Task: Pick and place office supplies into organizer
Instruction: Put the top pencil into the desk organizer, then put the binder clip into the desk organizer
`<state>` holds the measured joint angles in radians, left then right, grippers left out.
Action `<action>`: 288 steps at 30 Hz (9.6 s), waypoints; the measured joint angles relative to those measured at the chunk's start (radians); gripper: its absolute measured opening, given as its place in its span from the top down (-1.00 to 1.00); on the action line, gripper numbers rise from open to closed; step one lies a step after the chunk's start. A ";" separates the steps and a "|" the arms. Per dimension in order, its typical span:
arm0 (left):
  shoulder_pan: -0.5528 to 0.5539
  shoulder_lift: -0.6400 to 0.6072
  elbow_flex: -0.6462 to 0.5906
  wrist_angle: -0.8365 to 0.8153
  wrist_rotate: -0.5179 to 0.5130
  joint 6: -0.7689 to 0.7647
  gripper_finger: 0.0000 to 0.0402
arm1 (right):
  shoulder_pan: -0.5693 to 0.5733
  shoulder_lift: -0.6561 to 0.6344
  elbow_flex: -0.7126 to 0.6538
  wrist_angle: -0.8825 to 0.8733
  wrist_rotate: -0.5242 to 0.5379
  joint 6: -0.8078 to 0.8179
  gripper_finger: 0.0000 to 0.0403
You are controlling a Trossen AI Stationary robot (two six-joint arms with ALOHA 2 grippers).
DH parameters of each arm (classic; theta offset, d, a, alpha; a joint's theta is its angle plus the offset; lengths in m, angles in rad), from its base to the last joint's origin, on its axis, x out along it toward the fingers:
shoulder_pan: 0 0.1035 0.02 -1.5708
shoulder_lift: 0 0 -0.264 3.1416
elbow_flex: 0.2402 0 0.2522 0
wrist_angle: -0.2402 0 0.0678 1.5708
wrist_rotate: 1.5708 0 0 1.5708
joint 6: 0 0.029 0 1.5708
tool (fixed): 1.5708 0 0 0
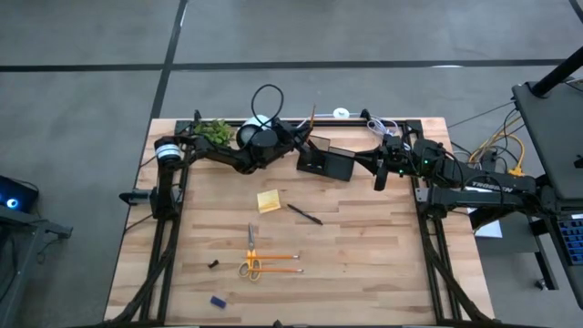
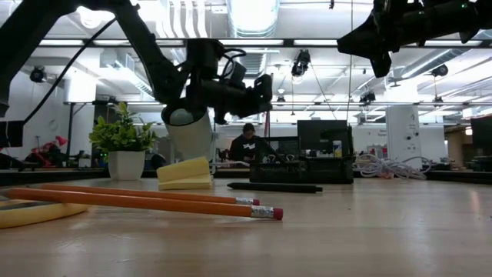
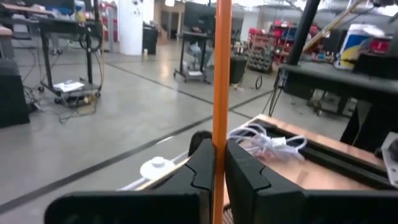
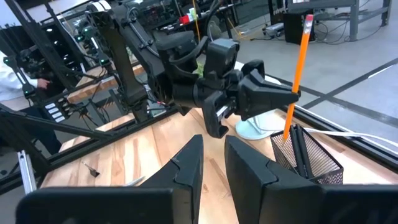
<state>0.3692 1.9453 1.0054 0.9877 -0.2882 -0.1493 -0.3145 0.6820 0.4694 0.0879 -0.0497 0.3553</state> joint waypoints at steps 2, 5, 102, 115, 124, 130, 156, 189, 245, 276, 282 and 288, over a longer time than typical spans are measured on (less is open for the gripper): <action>0.000 0.000 0.000 -0.009 0.007 0.000 0.98 | 0.000 0.000 0.000 0.000 0.000 0.000 0.72; -0.001 0.000 0.000 -0.012 0.027 0.000 0.98 | 0.000 0.000 0.000 0.000 0.000 0.000 0.72; -0.337 -0.473 0.035 -1.192 0.358 -0.256 0.11 | 0.000 0.000 0.000 -0.002 0.010 -0.019 0.72; -0.395 -0.473 0.008 -1.451 0.193 -0.096 0.11 | 0.000 0.000 0.000 -0.003 0.010 -0.019 0.72; -0.399 -0.413 -0.016 -1.457 0.151 -0.122 0.11 | 0.000 0.001 0.000 -0.004 0.009 -0.019 0.72; -0.400 -0.393 -0.017 -1.458 0.153 -0.132 0.11 | 0.000 0.001 0.000 -0.007 0.010 -0.019 0.72; -0.590 -0.435 0.065 -1.969 0.652 -0.631 0.11 | 0.000 0.002 0.000 -0.010 0.009 -0.027 0.72; -0.882 -0.440 -0.065 -1.980 0.638 -1.098 0.11 | 0.000 0.003 0.000 -0.033 0.009 -0.053 0.72; -0.934 -0.393 -0.129 -1.850 0.595 -1.068 0.33 | 0.000 0.002 0.000 -0.033 0.009 -0.067 0.72; -0.933 -0.468 -0.102 -1.834 0.594 -1.067 1.00 | 0.000 0.002 0.000 -0.032 0.009 -0.067 0.72; -0.919 -0.536 -0.102 -1.833 0.580 -1.069 1.00 | 0.000 0.002 0.000 -0.032 0.009 -0.067 0.72; -0.869 -0.599 -0.093 -1.829 0.471 -1.067 1.00 | 0.000 0.002 0.000 -0.032 0.009 -0.063 0.72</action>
<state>-0.4997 1.3460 0.9120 -0.8418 0.1828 -1.2167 -0.3142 0.6842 0.4690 0.0559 -0.0404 0.2922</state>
